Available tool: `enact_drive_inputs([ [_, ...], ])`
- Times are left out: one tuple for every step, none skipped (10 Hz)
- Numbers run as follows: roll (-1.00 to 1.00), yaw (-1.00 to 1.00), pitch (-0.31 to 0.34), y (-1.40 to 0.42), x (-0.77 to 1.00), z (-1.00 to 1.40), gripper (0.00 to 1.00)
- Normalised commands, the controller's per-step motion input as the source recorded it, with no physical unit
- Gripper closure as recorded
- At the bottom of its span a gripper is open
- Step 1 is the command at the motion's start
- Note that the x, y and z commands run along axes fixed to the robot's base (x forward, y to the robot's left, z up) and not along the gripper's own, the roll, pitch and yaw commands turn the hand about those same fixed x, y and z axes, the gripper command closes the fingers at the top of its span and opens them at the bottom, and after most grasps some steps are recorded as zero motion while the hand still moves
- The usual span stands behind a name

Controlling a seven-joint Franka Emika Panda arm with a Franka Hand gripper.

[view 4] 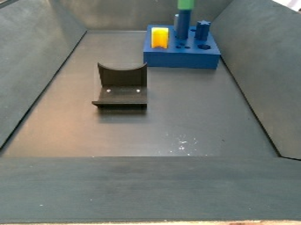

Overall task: Pick up the hexagon object. Move up. Place the hexagon object on the fixture. Regrasp the hexagon object. Move to above the board. Insert the hexagon object.
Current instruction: Insert the hexagon object.

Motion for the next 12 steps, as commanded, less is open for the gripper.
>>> enact_drive_inputs([
  [-0.39, -0.23, -0.204, 0.14, -0.69, -0.37, 1.0],
  [-0.34, -0.39, -0.194, 0.05, -0.66, -0.45, 1.0],
  [-0.31, -0.53, -0.189, 0.0, -0.59, -0.5, 1.0],
  [-0.29, -0.67, -0.176, 0.0, -0.42, -0.51, 1.0],
  [-0.27, -0.69, -0.16, 0.0, -0.39, -0.53, 1.0],
  [-0.23, -0.49, -0.147, 0.0, -0.44, -0.54, 1.0],
  [-0.17, -0.31, -0.116, -0.03, -0.36, -0.46, 1.0],
  [-0.16, -0.2, -0.116, -0.12, -0.18, -0.51, 1.0],
  [-0.16, -0.21, -0.091, -0.12, -0.06, -0.38, 1.0],
  [-0.12, -0.21, -0.083, -0.16, -0.03, -0.37, 1.0],
  [-0.12, -0.21, -0.096, -0.12, -0.02, -0.35, 1.0],
  [-0.05, -0.14, -0.027, 0.0, 0.0, -0.25, 1.0],
])
